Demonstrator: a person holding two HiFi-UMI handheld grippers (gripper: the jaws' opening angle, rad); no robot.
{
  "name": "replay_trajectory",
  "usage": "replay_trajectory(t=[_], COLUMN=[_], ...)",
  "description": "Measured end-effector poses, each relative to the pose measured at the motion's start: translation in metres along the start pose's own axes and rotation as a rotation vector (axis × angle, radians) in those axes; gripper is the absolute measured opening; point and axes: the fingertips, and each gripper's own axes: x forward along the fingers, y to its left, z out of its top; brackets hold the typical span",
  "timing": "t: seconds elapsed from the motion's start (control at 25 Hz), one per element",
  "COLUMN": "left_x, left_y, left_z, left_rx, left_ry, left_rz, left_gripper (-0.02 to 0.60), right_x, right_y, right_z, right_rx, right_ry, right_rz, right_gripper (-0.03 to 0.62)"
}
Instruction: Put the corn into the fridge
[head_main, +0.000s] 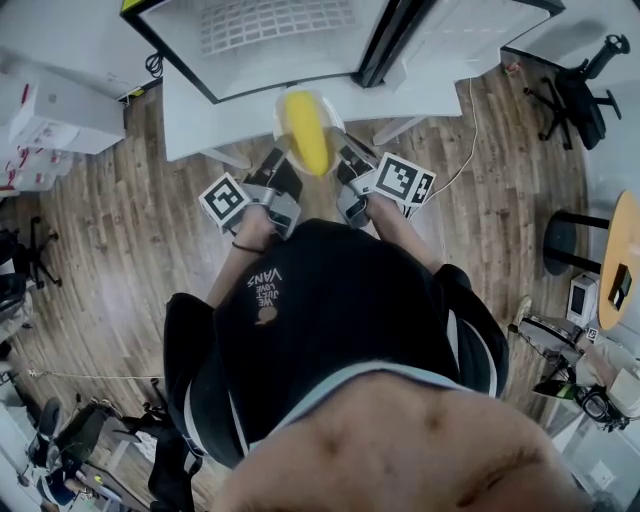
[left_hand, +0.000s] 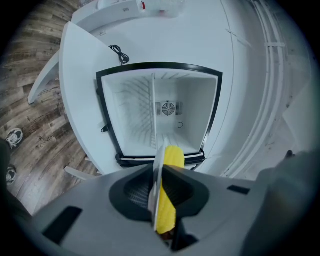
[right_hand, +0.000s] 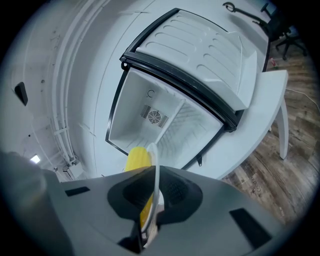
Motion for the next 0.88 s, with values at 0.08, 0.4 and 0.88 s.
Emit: replay_trajectory(t=[0.08,0.4,0.88], left_x=[0.007,0.027,0.044], left_y=[-0.002,-0.002,0.000], left_z=[0.008,0.040,0.091], left_rx=[0.003,-0.002,-0.020], left_ry=[0.009,0.037,0.049], left_rz=[-0.006,-0.007,-0.006], left_gripper=[0.044,0.044,0.044], right_x=[0.008,0.039,0.089], right_y=[0.001,0.001,0.008], right_z=[0.007,0.023,0.035], right_rx=[-0.011,-0.002,0.000], right_ry=[-0.010,-0.041,-0.056], right_rz=[0.004,-0.006,-0.014], right_gripper=[0.028,0.028,0.028])
